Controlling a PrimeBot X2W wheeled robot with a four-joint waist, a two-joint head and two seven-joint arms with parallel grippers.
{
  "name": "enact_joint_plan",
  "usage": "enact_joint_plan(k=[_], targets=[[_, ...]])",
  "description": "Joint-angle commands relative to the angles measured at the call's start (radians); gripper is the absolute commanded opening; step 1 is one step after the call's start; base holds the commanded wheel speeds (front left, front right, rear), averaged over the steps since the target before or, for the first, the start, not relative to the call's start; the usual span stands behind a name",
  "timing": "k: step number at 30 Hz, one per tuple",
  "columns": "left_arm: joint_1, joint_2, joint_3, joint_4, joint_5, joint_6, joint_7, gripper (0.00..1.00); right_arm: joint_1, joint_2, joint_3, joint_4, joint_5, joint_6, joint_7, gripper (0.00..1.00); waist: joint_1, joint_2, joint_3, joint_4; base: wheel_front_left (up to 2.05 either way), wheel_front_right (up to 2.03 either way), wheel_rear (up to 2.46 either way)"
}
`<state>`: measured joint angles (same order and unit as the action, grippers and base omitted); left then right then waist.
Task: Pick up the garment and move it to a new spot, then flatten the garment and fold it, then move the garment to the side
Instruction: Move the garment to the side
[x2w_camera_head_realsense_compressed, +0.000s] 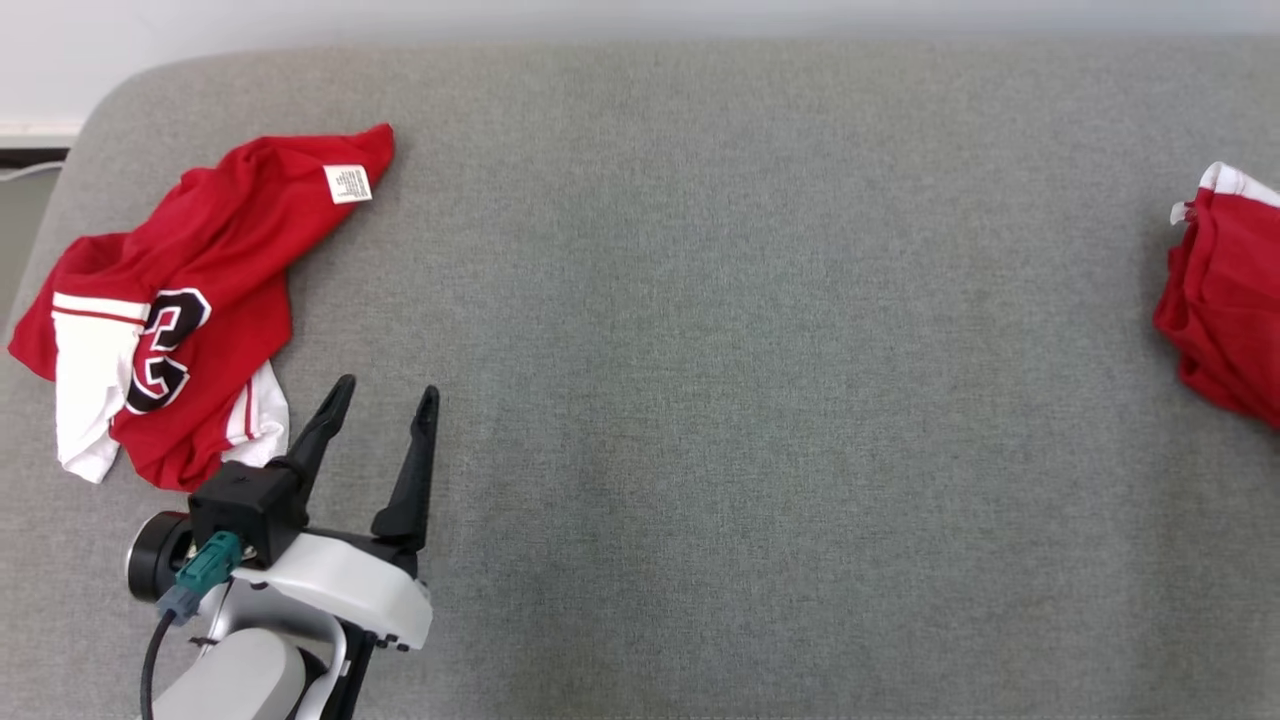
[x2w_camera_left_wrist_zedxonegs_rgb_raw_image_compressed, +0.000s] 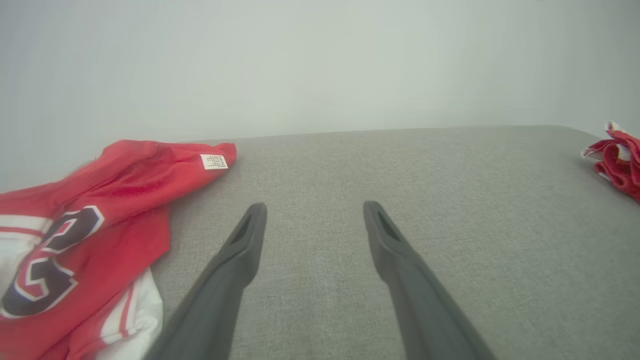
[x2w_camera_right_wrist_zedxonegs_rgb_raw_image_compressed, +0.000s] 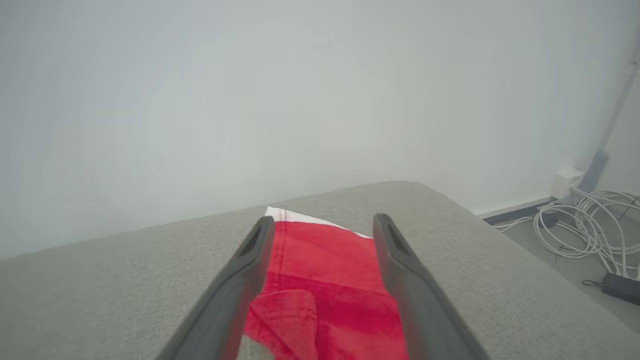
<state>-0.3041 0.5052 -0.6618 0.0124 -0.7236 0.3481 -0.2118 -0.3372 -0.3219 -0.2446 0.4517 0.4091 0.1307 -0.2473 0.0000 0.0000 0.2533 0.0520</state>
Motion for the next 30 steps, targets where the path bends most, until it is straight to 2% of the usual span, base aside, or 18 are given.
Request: enact_joint_plan(k=[1,6,10,13,17,30], targets=[[-0.005,0.041,0.053,-0.021,-0.006,0.014,-0.014,1.00,0.035,0.010,0.029,-0.083,-0.043,0.000,-0.013,1.00,0.0000,0.0000,-0.026,0.002,0.00,0.00,0.00],[0.045,0.048,0.083,-0.022,-0.024,0.031,-0.026,1.00,0.128,0.148,0.107,-0.280,-0.131,0.000,0.008,1.00,0.0000,0.0000,-0.076,0.021,0.00,0.00,0.00],[0.090,0.050,0.105,-0.017,-0.042,0.039,-0.034,1.00,0.200,0.206,0.165,-0.383,-0.198,0.000,0.039,1.00,0.0000,0.0000,-0.111,0.040,0.00,0.00,0.00],[0.117,0.053,0.112,-0.011,-0.045,0.041,-0.037,1.00,0.253,0.231,0.196,-0.434,-0.255,0.000,0.057,1.00,0.0000,0.0000,-0.134,0.054,0.00,0.00,0.00],[0.149,0.053,0.104,-0.012,-0.035,0.047,-0.040,1.00,0.336,0.262,0.213,-0.478,-0.275,0.000,0.076,1.00,0.0000,0.0000,-0.172,0.070,0.00,0.00,0.00],[0.214,0.057,0.077,-0.018,-0.029,0.075,-0.035,1.00,0.523,0.271,0.217,-0.546,-0.279,0.000,0.103,1.00,0.0000,0.0000,-0.253,0.071,0.00,0.00,0.00]])
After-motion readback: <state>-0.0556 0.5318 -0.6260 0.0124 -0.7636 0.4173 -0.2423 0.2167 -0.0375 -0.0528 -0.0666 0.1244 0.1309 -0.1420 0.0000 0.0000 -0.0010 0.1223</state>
